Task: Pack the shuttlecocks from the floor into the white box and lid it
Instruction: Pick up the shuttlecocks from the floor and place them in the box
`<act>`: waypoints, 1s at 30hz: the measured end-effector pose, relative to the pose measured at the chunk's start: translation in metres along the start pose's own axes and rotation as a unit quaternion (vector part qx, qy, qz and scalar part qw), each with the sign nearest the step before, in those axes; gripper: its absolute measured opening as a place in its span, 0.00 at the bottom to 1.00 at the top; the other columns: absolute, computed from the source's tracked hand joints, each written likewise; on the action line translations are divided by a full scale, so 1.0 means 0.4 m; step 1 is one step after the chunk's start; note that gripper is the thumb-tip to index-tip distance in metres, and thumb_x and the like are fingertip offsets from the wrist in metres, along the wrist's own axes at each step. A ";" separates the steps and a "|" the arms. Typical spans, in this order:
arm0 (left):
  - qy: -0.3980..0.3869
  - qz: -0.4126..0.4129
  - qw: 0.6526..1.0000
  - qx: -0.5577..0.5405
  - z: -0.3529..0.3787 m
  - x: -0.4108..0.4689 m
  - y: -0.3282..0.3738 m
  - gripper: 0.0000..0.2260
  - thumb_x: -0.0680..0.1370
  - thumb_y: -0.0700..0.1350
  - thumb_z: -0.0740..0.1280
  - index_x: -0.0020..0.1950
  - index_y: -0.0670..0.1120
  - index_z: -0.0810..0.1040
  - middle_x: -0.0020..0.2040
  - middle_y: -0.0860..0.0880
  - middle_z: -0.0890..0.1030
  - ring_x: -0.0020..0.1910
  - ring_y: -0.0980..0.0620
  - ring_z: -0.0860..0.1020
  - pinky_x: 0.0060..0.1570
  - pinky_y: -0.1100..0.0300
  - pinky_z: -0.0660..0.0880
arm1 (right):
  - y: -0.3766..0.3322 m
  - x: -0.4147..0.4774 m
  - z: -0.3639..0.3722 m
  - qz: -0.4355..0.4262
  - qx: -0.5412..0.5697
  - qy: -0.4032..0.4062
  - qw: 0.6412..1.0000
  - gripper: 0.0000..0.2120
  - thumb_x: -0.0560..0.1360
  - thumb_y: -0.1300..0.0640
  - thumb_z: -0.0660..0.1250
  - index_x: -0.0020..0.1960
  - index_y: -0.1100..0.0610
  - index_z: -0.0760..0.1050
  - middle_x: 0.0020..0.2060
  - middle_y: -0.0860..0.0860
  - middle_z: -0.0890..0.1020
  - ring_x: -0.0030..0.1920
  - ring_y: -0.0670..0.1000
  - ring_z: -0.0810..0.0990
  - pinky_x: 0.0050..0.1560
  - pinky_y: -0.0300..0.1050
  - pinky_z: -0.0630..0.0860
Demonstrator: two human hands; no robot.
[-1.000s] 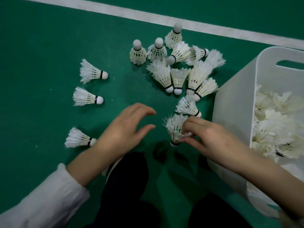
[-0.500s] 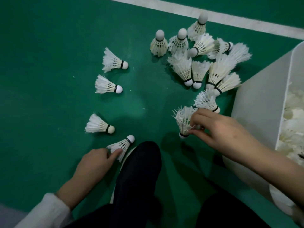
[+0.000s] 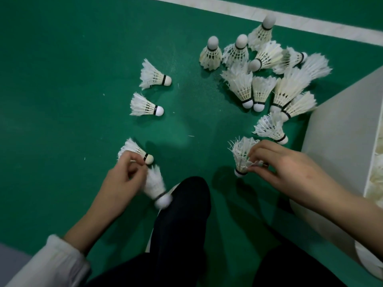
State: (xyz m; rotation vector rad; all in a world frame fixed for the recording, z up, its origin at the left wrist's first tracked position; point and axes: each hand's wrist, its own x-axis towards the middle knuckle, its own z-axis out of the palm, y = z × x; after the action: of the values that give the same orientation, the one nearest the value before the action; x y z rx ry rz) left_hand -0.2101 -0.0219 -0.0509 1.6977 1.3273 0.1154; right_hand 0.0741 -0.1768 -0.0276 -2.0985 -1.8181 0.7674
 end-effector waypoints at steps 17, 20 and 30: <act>0.038 -0.037 0.987 0.150 -0.010 0.085 0.071 0.04 0.75 0.50 0.67 0.43 0.51 0.78 0.37 0.59 0.80 0.35 0.63 0.75 0.28 0.72 0.65 | -0.004 -0.014 -0.036 0.027 0.036 0.046 0.998 0.07 0.72 0.52 0.63 0.44 0.53 0.76 0.39 0.46 0.79 0.40 0.52 0.80 0.36 0.49 0.78; 0.026 0.055 0.986 0.154 0.026 0.079 0.165 0.03 0.74 0.51 0.69 0.42 0.54 0.76 0.38 0.59 0.79 0.32 0.61 0.74 0.31 0.68 0.67 | -0.004 -0.025 -0.062 0.035 0.056 0.070 0.995 0.05 0.73 0.54 0.65 0.45 0.55 0.76 0.39 0.47 0.78 0.39 0.50 0.78 0.38 0.49 0.77; -0.043 0.346 0.924 0.155 0.199 0.035 0.445 0.11 0.77 0.57 0.57 0.50 0.53 0.74 0.45 0.62 0.71 0.36 0.62 0.67 0.34 0.63 0.65 | 0.023 -0.161 -0.190 0.134 0.126 0.234 0.955 0.03 0.73 0.54 0.64 0.45 0.51 0.76 0.39 0.44 0.77 0.42 0.44 0.76 0.38 0.34 0.72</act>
State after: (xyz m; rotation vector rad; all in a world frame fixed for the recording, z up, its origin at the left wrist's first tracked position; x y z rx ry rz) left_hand -0.0323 -0.0530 0.0249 2.3564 0.6468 0.2424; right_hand 0.1183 -0.2304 0.0445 -2.1455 -1.1445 0.4711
